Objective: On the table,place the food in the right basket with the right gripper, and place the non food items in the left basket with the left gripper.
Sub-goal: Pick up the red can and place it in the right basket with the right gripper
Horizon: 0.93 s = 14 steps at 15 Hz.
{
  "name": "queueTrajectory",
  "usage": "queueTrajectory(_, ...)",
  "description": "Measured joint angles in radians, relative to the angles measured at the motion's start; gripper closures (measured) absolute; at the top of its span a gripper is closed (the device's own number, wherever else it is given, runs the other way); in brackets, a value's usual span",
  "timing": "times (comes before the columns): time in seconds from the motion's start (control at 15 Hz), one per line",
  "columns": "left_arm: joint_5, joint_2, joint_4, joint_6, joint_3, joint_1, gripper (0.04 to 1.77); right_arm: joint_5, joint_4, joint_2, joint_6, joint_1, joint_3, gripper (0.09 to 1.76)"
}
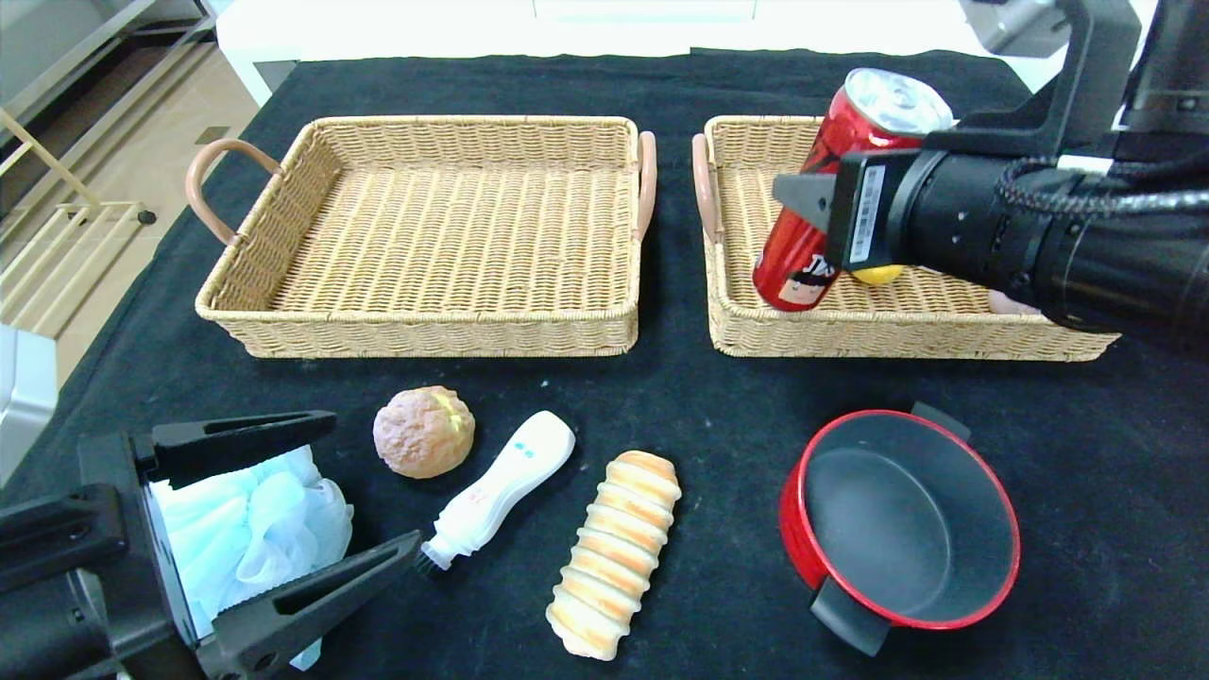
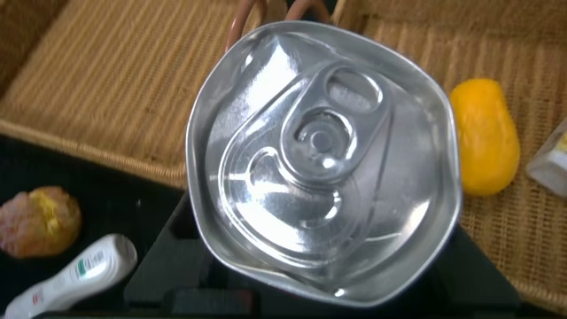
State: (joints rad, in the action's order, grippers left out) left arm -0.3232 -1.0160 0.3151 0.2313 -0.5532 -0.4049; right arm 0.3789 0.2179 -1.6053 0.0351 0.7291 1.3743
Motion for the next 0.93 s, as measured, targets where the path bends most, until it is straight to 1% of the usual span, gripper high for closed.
queueTrajectory(0.13, 0.0, 0.001, 0.0, -0.001, -0.002, 0.0, 0.09, -0.032, -0.007, -0.034, 0.011, -0.064, 0.069, 0.83)
queueTrajectory(0.27, 0.001, 0.004, 0.0, -0.001, -0.003, 0.001, 0.09, -0.043, -0.005, -0.071, 0.013, -0.105, 0.118, 0.83)
queueTrajectory(0.4, 0.001, 0.006, 0.0, -0.001, -0.004, 0.001, 0.09, -0.06, -0.006, -0.113, 0.014, -0.131, 0.162, 0.83)
queueTrajectory(0.73, 0.0, 0.007, 0.0, -0.001, -0.004, 0.001, 0.09, -0.082, -0.022, -0.233, 0.014, -0.181, 0.325, 0.83)
queueTrajectory(0.93, 0.0, 0.008, 0.0, 0.0, -0.003, 0.0, 0.09, -0.086, -0.025, -0.304, 0.014, -0.213, 0.386, 0.83)
